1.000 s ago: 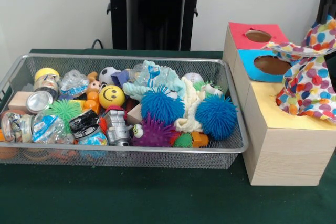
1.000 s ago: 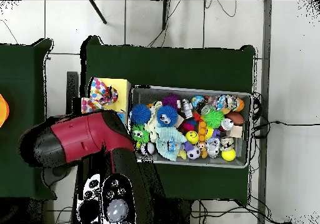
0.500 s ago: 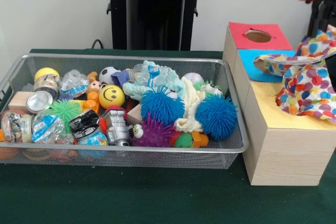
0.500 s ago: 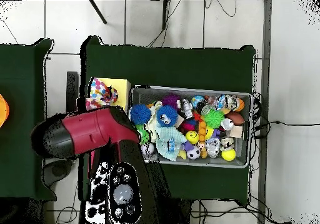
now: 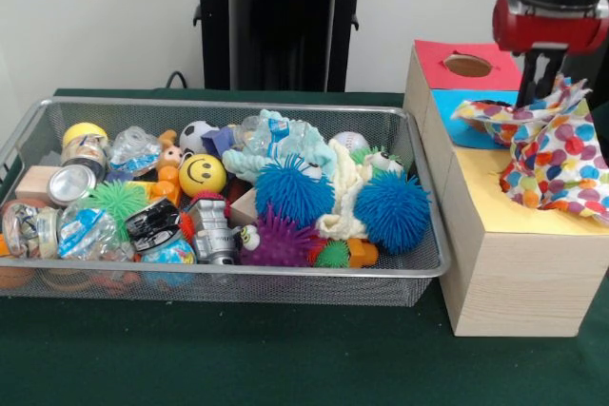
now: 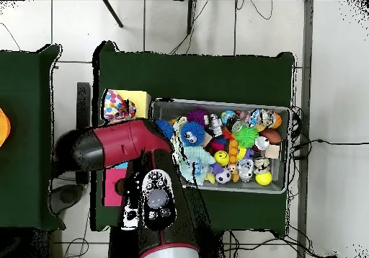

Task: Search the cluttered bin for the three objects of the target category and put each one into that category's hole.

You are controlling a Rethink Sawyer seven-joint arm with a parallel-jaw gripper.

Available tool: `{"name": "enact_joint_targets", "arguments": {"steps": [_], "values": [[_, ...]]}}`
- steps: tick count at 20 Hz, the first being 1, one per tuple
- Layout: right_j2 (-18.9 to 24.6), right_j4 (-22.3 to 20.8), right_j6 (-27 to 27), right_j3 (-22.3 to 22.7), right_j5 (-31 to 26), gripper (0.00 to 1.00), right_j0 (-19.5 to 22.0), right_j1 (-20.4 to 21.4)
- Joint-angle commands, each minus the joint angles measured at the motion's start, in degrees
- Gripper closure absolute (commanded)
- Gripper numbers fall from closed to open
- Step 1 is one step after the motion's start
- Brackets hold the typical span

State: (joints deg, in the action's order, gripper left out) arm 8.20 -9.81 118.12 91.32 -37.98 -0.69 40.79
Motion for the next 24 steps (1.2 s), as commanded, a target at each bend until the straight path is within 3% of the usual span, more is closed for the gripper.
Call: {"name": "enact_joint_targets", "arguments": {"steps": [1, 8, 13, 20, 24], "values": [[-2.0, -3.1, 5.0, -3.6, 3.1, 1.0, 0.6, -5.6], [-3.1, -1.4, 7.7, -6.6, 2.2, 1.0, -2.4, -6.7], [-3.7, -0.4, 6.4, -11.4, -4.3, 1.0, -3.3, -5.7], [-4.0, 1.3, 7.4, -11.3, -5.8, 1.0, -4.6, -4.0], [-3.6, 0.8, 5.1, -11.5, -3.7, 1.0, -2.9, -5.5]]}}
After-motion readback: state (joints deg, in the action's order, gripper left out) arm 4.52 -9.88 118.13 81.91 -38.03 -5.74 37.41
